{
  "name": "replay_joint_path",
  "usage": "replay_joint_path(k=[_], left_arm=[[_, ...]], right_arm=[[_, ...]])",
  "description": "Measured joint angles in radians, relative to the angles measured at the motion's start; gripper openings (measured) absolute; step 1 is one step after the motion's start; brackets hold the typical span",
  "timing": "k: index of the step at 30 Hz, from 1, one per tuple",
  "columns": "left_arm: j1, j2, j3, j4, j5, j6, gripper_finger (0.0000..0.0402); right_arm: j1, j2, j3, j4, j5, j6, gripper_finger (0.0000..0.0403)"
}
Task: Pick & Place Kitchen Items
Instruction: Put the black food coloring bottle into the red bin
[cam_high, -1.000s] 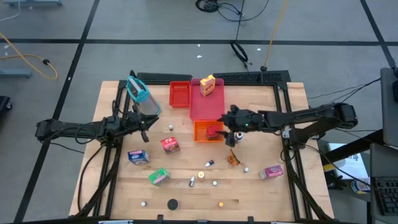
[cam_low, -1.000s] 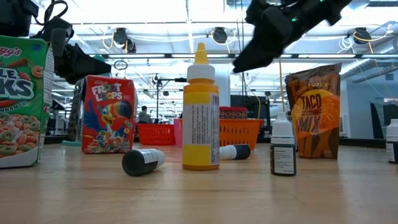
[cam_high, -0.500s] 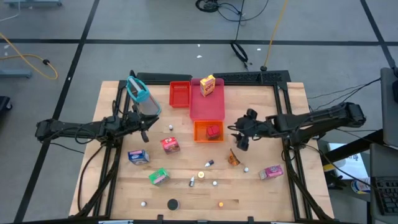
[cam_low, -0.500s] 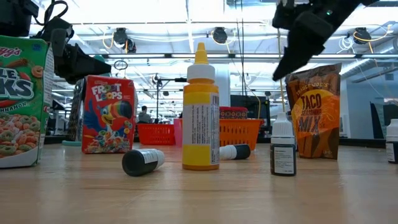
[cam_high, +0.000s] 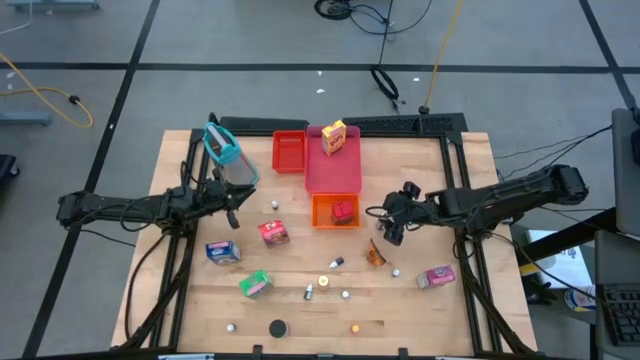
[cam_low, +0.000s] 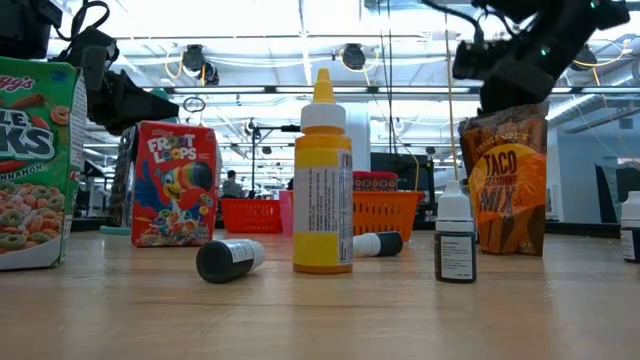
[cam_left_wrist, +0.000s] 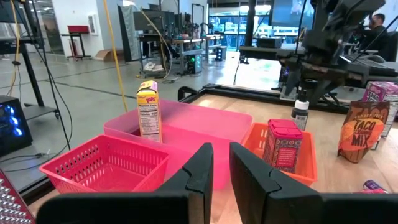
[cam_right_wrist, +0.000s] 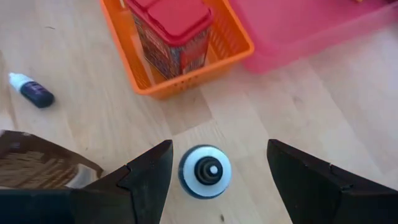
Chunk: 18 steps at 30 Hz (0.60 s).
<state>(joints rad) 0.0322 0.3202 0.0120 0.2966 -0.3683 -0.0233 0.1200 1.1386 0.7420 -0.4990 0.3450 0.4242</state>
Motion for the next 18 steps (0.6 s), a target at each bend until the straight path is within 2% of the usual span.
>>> replay_joint_path(k=[10,18], left_arm=[[0.0,0.0,0.0,0.0,0.0,0.0,0.0051],[0.0,0.0,0.0,0.0,0.0,0.001,0.0051]], right_arm=[[0.0,0.0,-0.152,0.235,-0.005,0.009,0.0241],[0.0,0.0,-0.176,0.255,-0.003,0.003,0.0146]])
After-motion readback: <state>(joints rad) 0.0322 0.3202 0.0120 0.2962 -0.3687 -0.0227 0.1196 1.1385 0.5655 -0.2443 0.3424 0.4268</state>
